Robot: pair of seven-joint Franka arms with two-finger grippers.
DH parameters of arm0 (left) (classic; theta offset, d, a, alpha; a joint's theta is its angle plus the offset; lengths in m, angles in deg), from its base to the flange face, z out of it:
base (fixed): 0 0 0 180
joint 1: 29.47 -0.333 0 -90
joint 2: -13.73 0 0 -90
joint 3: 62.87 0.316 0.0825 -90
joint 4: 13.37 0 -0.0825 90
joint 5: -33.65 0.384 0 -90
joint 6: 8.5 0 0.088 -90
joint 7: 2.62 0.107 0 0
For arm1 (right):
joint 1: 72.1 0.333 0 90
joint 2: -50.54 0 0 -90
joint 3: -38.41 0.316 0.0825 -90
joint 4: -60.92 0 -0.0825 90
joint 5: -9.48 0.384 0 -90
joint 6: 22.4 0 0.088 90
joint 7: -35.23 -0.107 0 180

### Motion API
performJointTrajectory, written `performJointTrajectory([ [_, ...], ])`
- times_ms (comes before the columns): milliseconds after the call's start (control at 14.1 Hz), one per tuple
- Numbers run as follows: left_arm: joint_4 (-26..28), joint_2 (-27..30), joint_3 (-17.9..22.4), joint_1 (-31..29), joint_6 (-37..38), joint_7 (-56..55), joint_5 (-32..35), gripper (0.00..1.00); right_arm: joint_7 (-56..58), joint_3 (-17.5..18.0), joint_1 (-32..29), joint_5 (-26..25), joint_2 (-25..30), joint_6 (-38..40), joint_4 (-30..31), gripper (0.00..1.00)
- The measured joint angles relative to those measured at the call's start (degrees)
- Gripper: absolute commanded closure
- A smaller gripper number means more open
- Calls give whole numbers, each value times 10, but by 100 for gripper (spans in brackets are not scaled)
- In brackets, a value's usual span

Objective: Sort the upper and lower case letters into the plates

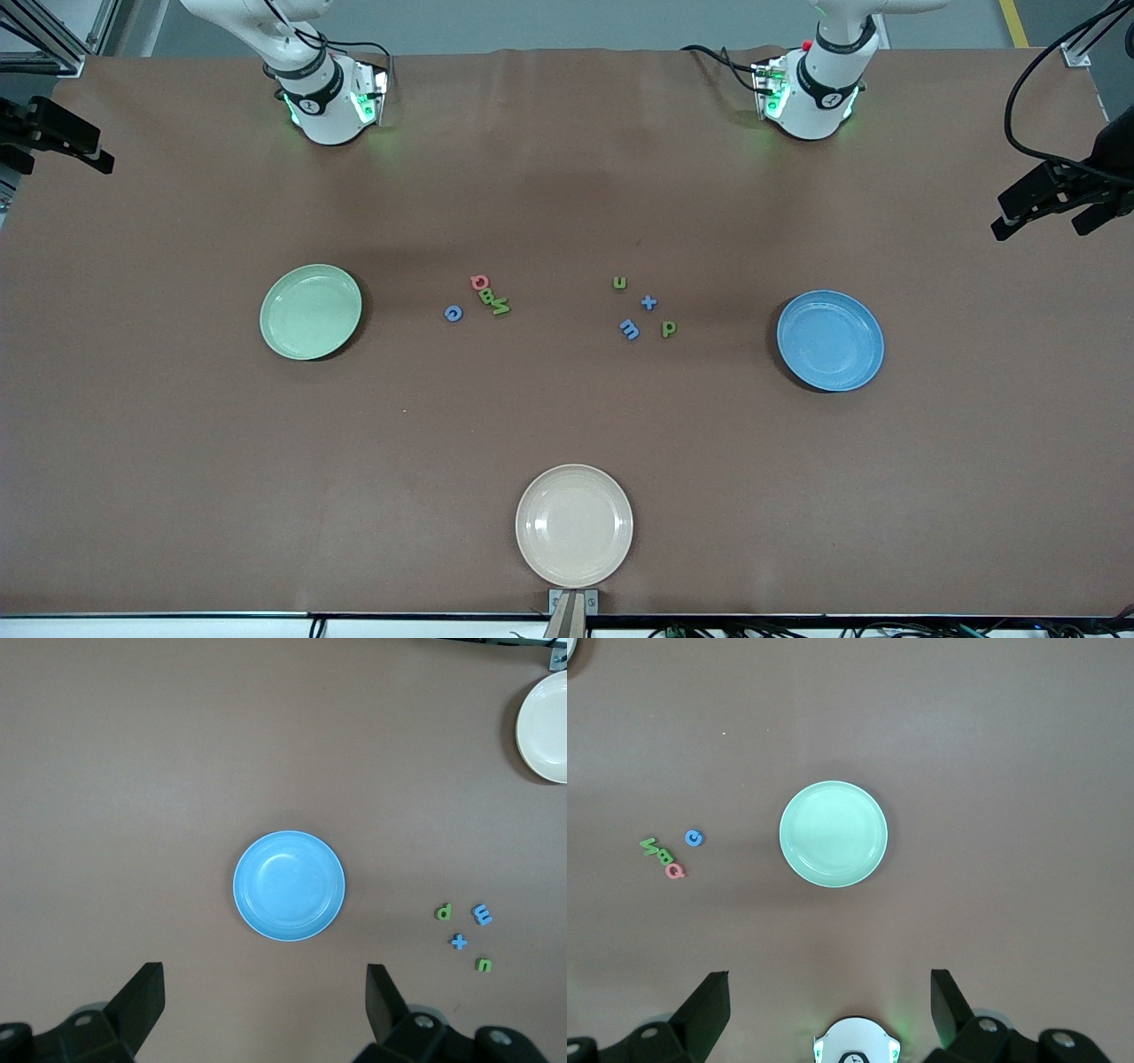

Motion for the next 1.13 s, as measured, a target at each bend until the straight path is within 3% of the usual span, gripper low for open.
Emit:
performJointTrajectory([
  [848, 3, -5, -4, 2, 20, 0, 0, 0, -1, 0, 0, 0, -5, 4, -23, 0],
  [1131, 8, -50, -69, 8, 23, -60, -2, 0, 0, 0, 1, 1, -88, -37, -15, 0],
])
